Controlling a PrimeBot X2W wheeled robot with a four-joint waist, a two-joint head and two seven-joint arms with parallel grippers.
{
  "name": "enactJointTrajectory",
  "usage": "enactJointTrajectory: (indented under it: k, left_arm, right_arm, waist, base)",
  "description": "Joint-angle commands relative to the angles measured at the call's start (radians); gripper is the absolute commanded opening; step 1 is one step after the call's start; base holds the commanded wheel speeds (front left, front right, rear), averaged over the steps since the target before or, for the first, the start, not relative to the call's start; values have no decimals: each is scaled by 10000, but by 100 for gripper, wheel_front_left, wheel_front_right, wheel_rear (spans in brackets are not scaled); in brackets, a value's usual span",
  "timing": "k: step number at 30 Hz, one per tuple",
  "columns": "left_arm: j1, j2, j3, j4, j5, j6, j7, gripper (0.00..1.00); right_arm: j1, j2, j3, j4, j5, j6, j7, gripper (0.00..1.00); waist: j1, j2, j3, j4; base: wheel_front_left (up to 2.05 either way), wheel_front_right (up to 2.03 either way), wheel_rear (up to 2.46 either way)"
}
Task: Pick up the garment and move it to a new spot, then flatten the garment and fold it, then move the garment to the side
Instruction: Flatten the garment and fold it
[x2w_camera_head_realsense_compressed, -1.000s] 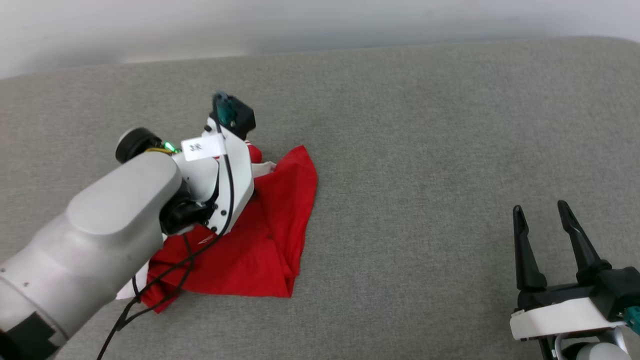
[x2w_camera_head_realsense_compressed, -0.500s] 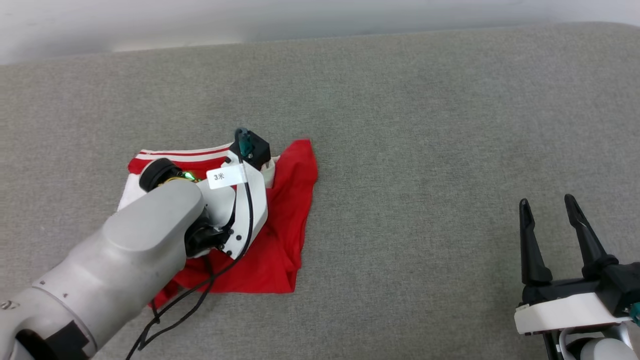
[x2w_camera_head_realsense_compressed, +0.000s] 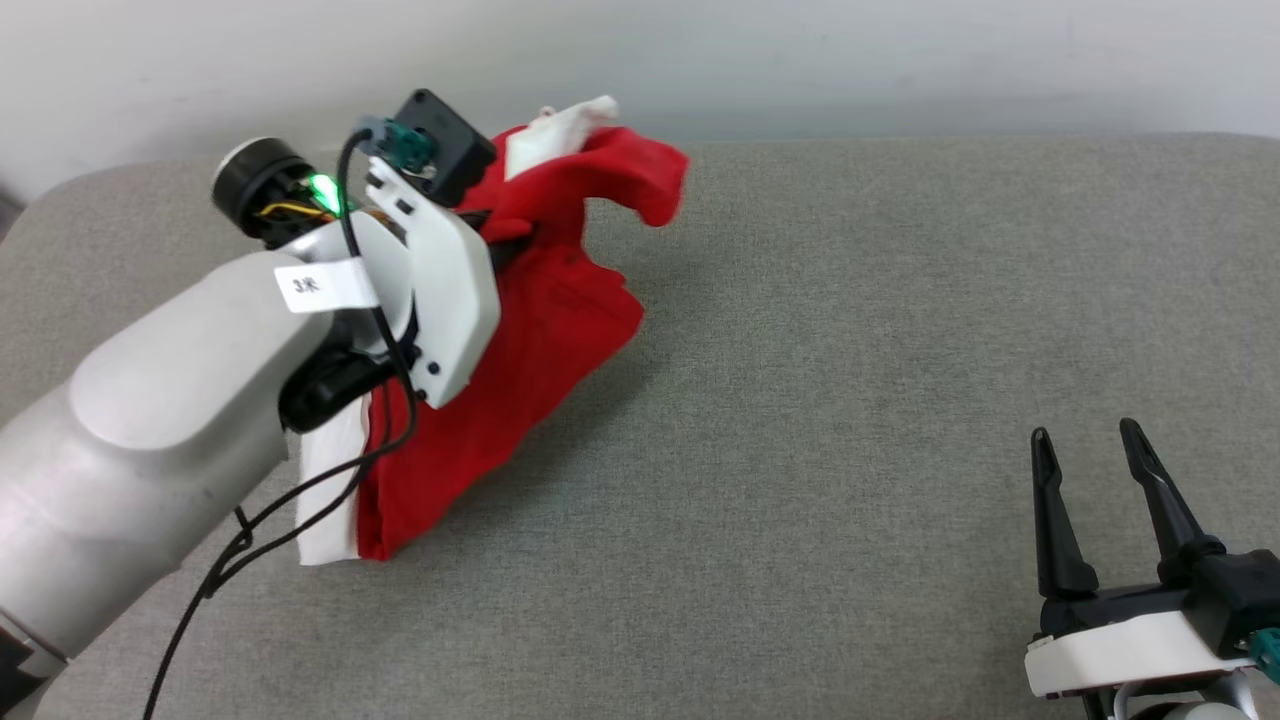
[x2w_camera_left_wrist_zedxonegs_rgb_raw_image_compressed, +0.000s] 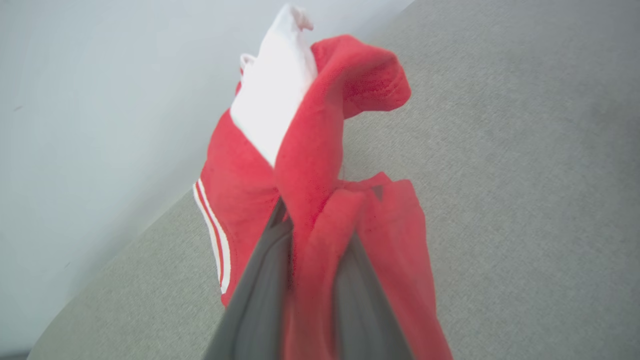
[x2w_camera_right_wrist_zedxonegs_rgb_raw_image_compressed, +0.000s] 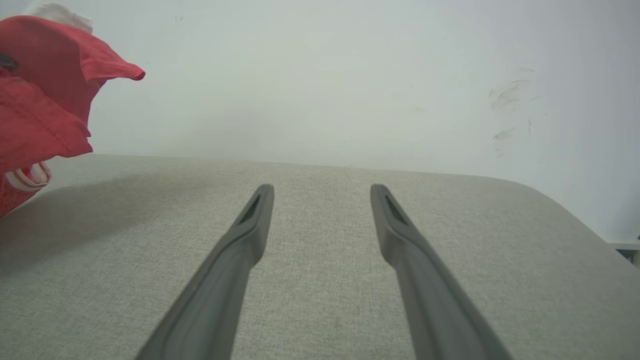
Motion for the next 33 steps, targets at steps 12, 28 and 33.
enactJointTrajectory:
  k: [12,28,33]
  left_arm:
    - [649,-2005,-662,-1000,588,129,272,0]
    - [3757,-4977,-875,1294,2624,-250,1197,0]
    - [3469,-5143,-864,1617,2723,-251,59,100]
  right_arm:
    - [-45,10,80,-30,159,-7,-20,100]
    - [-322,12,7,36,127,-7,-20,100]
    - [-212,12,-62,97,28,-7,-20,100]
  waist:
    - [0,0,139,-633]
    - [0,0,677,-1163]
    - [0,0,406,-943]
  base:
    - [0,0,0]
    - [0,0,0]
    - [0,0,0]
